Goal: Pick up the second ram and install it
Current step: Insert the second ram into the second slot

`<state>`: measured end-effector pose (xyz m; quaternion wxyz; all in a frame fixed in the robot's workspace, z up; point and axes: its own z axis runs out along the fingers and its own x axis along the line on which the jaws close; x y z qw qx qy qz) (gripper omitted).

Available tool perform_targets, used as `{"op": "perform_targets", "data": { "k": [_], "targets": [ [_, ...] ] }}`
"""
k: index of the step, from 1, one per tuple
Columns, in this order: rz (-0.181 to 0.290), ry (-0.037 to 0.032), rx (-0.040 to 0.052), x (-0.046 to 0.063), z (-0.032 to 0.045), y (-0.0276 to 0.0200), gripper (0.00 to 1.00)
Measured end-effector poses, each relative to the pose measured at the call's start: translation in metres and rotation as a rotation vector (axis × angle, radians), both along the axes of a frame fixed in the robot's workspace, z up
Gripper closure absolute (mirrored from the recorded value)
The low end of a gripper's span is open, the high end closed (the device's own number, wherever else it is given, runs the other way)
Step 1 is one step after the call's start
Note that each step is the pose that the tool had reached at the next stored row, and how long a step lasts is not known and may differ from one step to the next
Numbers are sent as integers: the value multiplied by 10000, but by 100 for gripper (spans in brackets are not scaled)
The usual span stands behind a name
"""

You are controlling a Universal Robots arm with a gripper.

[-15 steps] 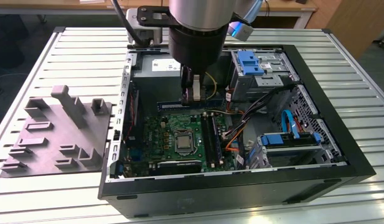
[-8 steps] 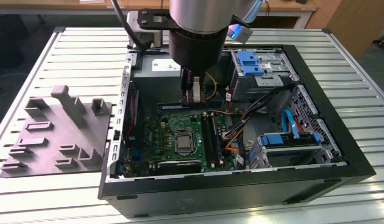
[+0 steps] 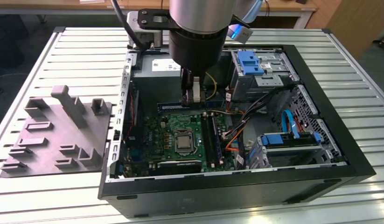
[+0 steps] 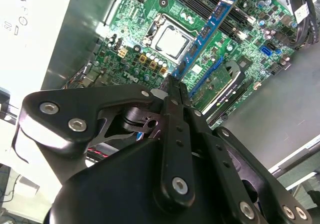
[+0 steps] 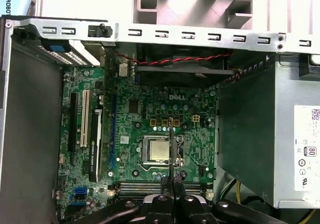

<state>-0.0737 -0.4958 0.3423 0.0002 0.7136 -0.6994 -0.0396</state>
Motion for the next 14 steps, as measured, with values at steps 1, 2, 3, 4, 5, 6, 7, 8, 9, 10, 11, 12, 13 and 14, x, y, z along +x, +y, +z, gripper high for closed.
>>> {"op": "perform_targets", "data": {
  "k": [1, 2, 3, 4, 5, 6, 7, 8, 9, 10, 11, 12, 13, 14],
  "targets": [
    [0, 0, 0, 0, 0, 0, 88],
    [0, 0, 1, 0, 0, 0, 88],
    [0, 0, 1, 0, 0, 0, 88],
    [-11, 0, 2, 0, 0, 0, 88],
    [-74, 0, 2, 0, -1, 0, 88],
    [-204, 0, 2, 0, -2, 0, 88],
    [-364, 0, 2, 1, -4, 0, 88],
    [-554, 0, 1, 1, -5, 0, 88],
    [-734, 0, 2, 0, -6, 0, 88],
    [-915, 0, 2, 0, -8, 0, 88],
    [-1095, 0, 1, 0, -9, 0, 88],
    [-1275, 0, 1, 0, -11, 0, 88],
    [-1454, -1, 2, 0, -13, 0, 88],
    [-1634, 0, 2, 0, -15, 0, 88]
  ]
}}
